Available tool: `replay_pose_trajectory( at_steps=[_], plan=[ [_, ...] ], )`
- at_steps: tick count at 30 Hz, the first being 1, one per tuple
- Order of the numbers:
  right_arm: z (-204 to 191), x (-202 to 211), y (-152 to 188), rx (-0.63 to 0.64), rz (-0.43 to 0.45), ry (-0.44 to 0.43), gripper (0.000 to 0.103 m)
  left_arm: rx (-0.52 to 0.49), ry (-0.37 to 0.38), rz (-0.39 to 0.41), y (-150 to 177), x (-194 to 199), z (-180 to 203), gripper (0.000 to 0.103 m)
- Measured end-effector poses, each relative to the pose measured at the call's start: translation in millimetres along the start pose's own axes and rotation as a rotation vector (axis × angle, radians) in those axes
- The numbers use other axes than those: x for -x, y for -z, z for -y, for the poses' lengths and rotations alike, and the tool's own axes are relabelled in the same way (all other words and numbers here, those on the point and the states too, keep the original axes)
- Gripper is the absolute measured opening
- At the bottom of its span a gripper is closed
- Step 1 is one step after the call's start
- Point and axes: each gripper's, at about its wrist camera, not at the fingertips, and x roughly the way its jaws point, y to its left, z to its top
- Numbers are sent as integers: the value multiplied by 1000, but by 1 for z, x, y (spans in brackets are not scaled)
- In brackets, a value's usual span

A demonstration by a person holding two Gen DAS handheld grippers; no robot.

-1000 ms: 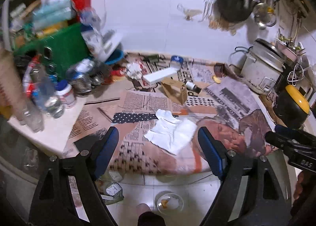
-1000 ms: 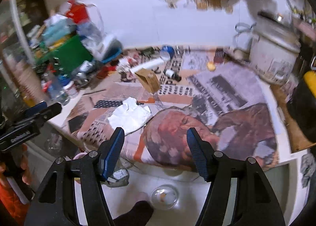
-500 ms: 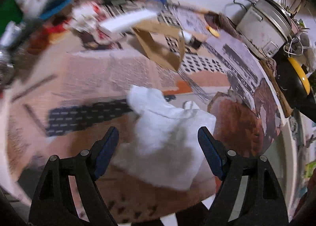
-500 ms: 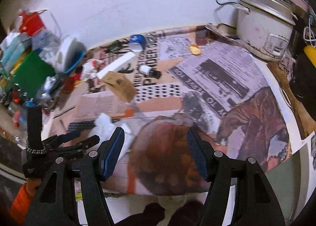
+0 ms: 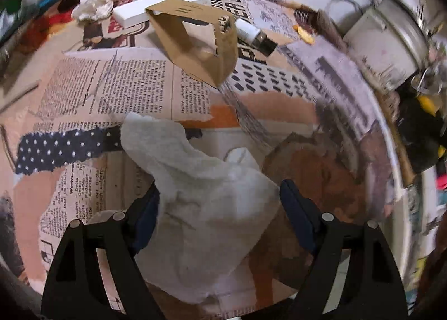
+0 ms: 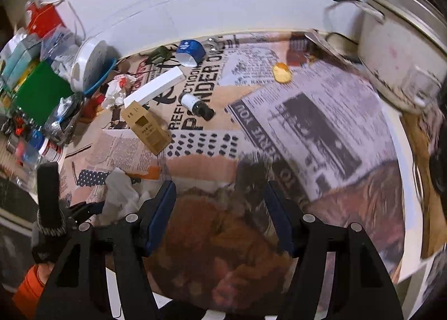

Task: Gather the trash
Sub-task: 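Move the left tool to the white tissue and grasp it, then grasp the small cardboard box with the right tool while the left tool lifts the tissue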

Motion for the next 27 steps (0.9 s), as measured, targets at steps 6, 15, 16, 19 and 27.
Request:
replay_pose_trajectory(
  at_steps=[6, 15, 16, 19, 27],
  plan=[
    [1, -16, -12, 42, -33, -59, 62, 6, -122, 14, -2, -2, 3, 30],
    [-48, -50, -35, 176, -44, -155, 62, 166, -171, 135, -22, 44, -56, 10],
    [-54, -55, -39, 195, -47, -162, 62, 166, -184, 153, -23, 53, -60, 10],
    [-76, -79, -53, 249, -70, -177, 62, 165, -224, 218, -29, 83, -73, 10],
    [-110, -131, -73, 348, -134, -153, 62, 173, -246, 305, -39, 125, -95, 10]
  ],
)
